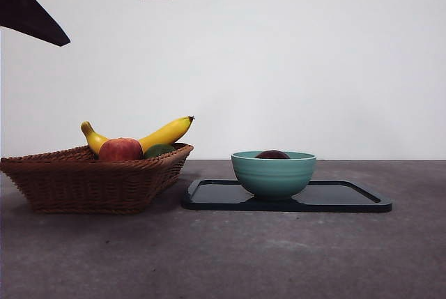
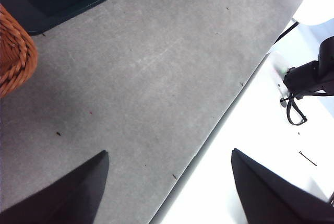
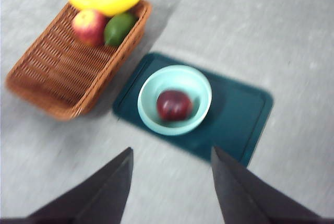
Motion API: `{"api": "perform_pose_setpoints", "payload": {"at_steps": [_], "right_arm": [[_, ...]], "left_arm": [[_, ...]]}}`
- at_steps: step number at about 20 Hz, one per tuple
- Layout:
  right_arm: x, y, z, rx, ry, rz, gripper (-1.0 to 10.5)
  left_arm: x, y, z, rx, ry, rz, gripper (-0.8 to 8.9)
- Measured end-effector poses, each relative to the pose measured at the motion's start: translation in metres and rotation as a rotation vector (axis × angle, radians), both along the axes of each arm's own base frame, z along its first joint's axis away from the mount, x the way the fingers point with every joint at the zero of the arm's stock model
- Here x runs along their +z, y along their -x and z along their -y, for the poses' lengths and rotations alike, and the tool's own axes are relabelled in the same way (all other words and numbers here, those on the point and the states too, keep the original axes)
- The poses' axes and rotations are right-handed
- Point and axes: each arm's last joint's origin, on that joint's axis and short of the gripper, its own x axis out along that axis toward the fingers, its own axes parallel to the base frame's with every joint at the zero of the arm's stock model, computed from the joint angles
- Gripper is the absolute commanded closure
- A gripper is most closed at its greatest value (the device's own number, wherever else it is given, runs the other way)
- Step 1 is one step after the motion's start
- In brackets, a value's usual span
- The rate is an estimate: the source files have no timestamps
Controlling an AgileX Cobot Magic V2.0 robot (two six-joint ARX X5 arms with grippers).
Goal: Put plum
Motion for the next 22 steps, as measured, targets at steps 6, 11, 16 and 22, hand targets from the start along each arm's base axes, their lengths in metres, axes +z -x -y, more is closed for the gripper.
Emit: {"api": "perform_pose_setpoints", "payload": {"at_steps": [6,11,16,22], "right_arm": [[-0.048,0.058,0.014,0.109,-0.075,-0.047,7.1],[-0.093,0.079,0.018,0.169,-0.114,-0.134,7.1],[-0.098,0.084,0.019,0.176,-0.122,-0.121,7.1],[-0.097,0.083,0.019,0.177,-0.123,-0.116,7.1]], "left_arm": [[0.000,0.000,0.000,0.000,0.000,0.000,4.40],[0.000,0.000,0.000,0.000,0.000,0.000,4.40],[0.000,0.000,0.000,0.000,0.000,0.000,4.40],[0.000,0.000,0.000,0.000,0.000,0.000,4.40]]}}
